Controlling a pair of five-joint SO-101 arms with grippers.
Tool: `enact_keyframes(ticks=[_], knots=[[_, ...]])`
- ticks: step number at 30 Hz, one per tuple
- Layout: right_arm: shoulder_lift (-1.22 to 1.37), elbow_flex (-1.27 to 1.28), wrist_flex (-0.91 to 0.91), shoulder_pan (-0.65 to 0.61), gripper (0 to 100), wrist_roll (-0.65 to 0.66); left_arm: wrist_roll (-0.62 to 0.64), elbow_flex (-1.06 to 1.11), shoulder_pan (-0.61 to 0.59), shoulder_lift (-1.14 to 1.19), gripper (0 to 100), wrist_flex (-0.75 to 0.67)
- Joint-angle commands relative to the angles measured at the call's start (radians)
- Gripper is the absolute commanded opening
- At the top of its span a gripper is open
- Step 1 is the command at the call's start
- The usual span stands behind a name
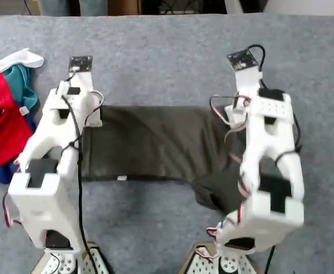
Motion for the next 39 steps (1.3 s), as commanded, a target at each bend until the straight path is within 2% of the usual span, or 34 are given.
enact_keyframes(ticks=[1,7,11,14,19,22,26,29,31,35,39], knots=[[0.171,-0.185,-0.015,0.043,1.5,-0.018,0.003,-0.054,-0.008,0.018,3,-0.011],[0.364,-0.361,0.018,0.107,1.5,-0.014,0.003,-0.053,-0.008,0.02,3,-0.006],[0.369,-0.433,0.17,0.103,1.5,-0.011,-0.002,-0.053,-0.01,0.02,3,-0.003],[0.369,-0.512,0.29,0.101,1.5,-0.009,-0.063,-0.053,-0.008,0.006,3,0.0],[0.369,-0.702,0.514,0.103,1.5,0.077,-0.081,-0.053,-0.005,-0.15,3,0.048],[0.371,-0.863,0.603,0.11,1.5,0.081,-0.075,-0.054,-0.005,-0.241,3,0.034],[0.384,-0.96,0.617,0.106,1.5,0.081,-0.078,-0.012,0.001,-0.178,3,-0.137],[0.446,-0.958,0.597,0.109,1.5,0.08,-0.08,-0.013,-0.004,-0.071,3,-0.196],[0.519,-0.963,0.592,0.129,1.5,0.077,-0.08,-0.039,-0.01,0.002,3,-0.187],[0.657,-0.97,0.548,0.183,1.5,-0.043,-0.074,-0.124,-0.081,0.101,3,-0.14],[0.716,-0.97,0.523,0.212,1.5,-0.051,-0.08,-0.199,-0.113,0.11,3,-0.048]])
